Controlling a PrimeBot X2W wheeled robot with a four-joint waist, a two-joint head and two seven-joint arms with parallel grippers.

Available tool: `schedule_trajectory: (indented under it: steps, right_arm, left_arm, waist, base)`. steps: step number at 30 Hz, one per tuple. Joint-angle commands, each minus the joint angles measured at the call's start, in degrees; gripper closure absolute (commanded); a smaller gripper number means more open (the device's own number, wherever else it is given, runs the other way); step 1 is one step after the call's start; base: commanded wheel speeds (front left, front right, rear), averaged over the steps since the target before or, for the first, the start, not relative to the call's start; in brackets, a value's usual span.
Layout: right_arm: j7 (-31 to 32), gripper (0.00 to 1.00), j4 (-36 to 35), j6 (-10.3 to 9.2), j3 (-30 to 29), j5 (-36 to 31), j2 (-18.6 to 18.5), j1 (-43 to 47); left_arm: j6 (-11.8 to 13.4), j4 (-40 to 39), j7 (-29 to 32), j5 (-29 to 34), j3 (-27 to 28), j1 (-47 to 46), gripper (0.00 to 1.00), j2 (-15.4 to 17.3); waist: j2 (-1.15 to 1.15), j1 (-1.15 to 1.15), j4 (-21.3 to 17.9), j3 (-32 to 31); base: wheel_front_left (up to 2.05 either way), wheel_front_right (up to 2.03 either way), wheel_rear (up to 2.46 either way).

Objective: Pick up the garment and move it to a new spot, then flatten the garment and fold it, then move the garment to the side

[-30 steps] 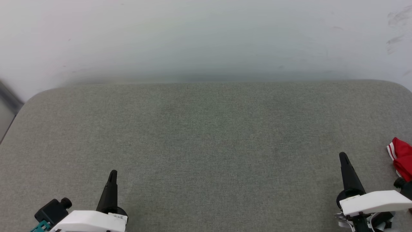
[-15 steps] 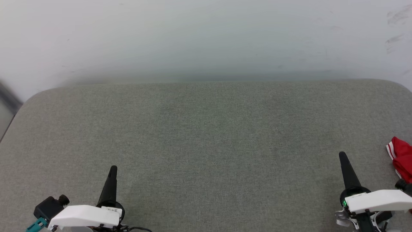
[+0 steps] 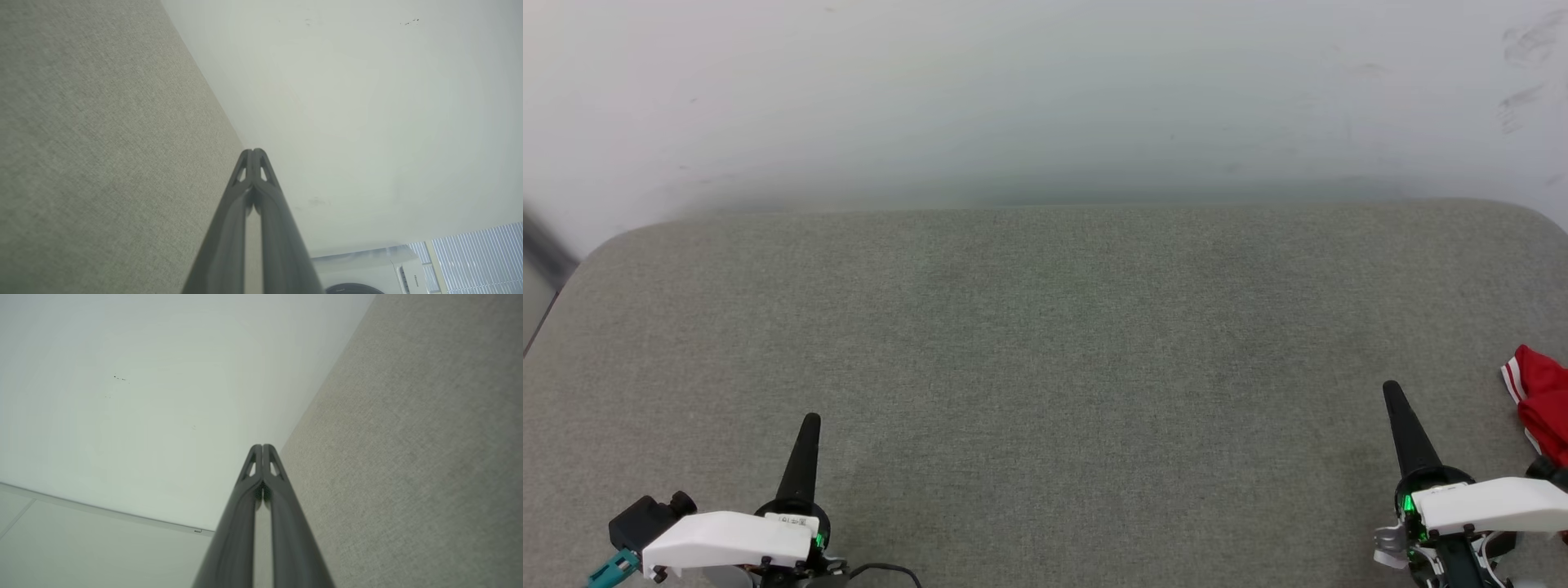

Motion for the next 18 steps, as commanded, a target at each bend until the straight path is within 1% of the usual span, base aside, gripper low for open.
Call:
schedule_trajectory:
  steps: [1, 18]
  right_arm:
    - [0.29, 1.00, -0.30, -0.01, -0.16, 1.28, 0.12, -1.30]
    - [2.18, 1.00, 0.36, -0.01, -0.50, 9.73, 0.15, -1.79]
  left_arm:
    - [-0.10, -0.21, 0.39, -1.14, 0.25, -1.47, 1.00, 0.14]
    - [-0.13, 0.97, 2.75, -9.54, 0.81, -2.86, 1.00, 0.01]
  waist:
    - [0.00, 0.00, -0.01, 0.00]
    - [0.00, 0.00, -0.21, 0.12]
  base:
    - [0.00, 0.00, 0.00]
    - [0.00, 0.00, 0.00]
